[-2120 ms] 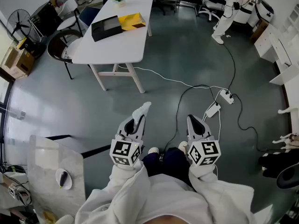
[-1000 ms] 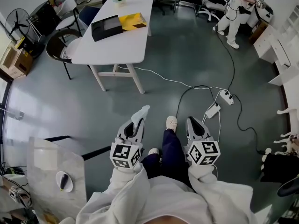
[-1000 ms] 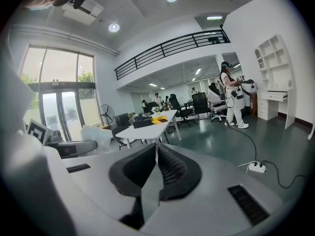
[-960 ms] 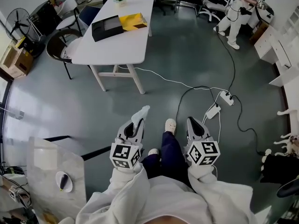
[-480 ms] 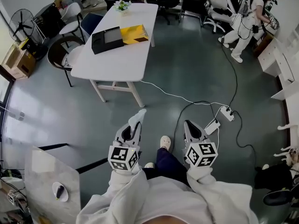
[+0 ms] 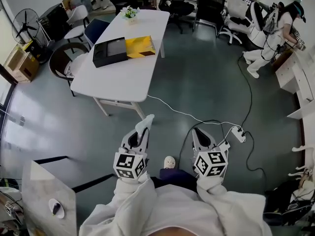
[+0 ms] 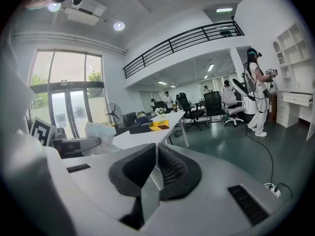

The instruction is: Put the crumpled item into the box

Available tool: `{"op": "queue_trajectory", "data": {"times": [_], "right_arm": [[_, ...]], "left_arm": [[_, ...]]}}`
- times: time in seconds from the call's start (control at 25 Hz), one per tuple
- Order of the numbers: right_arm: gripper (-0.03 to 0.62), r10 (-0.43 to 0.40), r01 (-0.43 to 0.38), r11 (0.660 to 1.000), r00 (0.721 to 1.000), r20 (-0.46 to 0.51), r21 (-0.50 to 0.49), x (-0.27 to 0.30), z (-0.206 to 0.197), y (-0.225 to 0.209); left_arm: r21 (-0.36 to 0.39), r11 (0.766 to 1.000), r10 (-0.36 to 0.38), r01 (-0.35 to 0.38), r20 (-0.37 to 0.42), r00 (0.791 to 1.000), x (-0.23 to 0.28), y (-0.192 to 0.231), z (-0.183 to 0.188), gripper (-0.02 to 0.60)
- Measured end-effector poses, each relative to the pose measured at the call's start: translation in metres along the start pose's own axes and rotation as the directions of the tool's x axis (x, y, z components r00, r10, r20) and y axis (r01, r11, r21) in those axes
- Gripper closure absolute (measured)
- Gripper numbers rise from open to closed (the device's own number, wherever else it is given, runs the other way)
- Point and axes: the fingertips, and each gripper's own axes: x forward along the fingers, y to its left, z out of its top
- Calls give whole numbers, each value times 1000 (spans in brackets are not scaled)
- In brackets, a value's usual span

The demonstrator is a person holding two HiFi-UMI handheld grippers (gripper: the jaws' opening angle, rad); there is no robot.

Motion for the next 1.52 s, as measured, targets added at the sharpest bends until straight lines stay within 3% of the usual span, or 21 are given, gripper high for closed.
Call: {"op": "queue_trajectory", "data": {"times": [0.36, 0.68, 1.12, 1.52], "right_arm": [[556, 25, -25, 1000, 1000, -12, 10, 35, 9, -44], [556, 32, -32, 999, 999, -10, 15, 50, 15, -69], [556, 47, -44, 998, 998, -44, 51, 61, 2, -73], [556, 55, -52, 997, 997, -56, 49, 101, 14, -83]], "left_arm": [[-13, 1000, 25, -25, -22, 999, 53, -3, -6, 522], [-5, 1000, 24, -25, -51, 998, 71, -10, -12, 522], [2, 1000, 12, -12, -86, 996, 90, -12, -18, 522], [3, 1000, 22, -21, -81, 996, 130, 14, -4, 522]]}}
